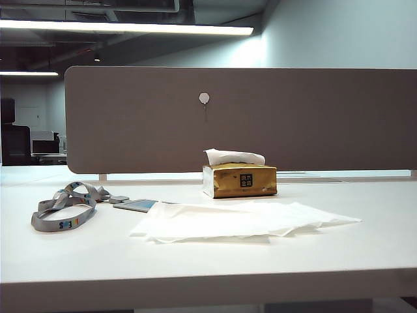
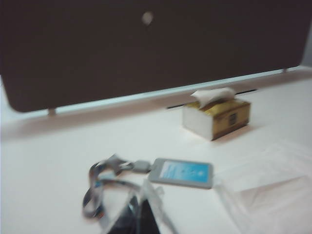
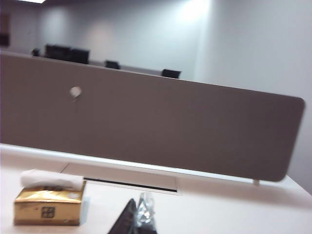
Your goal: Pull out a tissue from the tissue box and use it to cover the ID card on the tabletop.
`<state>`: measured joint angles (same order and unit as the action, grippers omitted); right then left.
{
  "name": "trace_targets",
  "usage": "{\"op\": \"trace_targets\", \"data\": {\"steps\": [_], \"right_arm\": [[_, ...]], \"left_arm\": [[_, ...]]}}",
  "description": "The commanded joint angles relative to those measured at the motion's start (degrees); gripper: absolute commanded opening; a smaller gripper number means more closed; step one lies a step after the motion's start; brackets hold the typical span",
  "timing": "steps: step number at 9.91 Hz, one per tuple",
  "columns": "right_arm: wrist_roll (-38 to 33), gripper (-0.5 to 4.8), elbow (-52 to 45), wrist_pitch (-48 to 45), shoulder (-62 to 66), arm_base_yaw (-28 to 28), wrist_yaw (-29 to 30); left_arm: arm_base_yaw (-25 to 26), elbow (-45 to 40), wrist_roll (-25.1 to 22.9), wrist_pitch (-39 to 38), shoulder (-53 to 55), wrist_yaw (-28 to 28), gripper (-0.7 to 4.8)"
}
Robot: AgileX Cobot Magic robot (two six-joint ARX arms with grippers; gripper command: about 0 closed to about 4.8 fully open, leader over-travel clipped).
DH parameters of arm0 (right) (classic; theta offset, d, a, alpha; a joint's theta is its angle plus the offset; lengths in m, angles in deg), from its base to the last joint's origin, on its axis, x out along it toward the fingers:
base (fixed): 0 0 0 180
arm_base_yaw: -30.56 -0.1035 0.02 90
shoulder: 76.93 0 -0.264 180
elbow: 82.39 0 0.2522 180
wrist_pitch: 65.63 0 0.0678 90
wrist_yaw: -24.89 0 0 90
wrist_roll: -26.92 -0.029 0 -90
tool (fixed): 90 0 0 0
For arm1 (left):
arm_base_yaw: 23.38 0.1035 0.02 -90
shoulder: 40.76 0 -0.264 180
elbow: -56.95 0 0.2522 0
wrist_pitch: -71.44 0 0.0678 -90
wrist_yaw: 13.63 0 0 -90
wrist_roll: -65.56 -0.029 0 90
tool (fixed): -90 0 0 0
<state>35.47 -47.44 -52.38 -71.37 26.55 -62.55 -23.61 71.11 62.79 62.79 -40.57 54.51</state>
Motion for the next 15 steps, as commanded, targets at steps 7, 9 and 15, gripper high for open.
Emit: {"op": "trace_targets", "data": {"steps": [7, 9, 15], "right_arm": [[0.9, -0.05, 31.4, 3.8, 48.1, -1.6, 22.2], [0.9, -0.05, 31.6, -4.2, 55.8, -1.8, 22.3], [0.9, -0.05, 35.4, -23.9, 82.6, -4.9, 23.1]], "left_arm": [[0.0, 0.2, 1.7, 3.9, 0.0, -5.4, -0.06], [-0.1, 0.2, 1.7, 4.0, 0.0, -5.4, -0.05], [-0.1, 0.2, 1.7, 3.9, 0.0, -6.7, -0.06]]}}
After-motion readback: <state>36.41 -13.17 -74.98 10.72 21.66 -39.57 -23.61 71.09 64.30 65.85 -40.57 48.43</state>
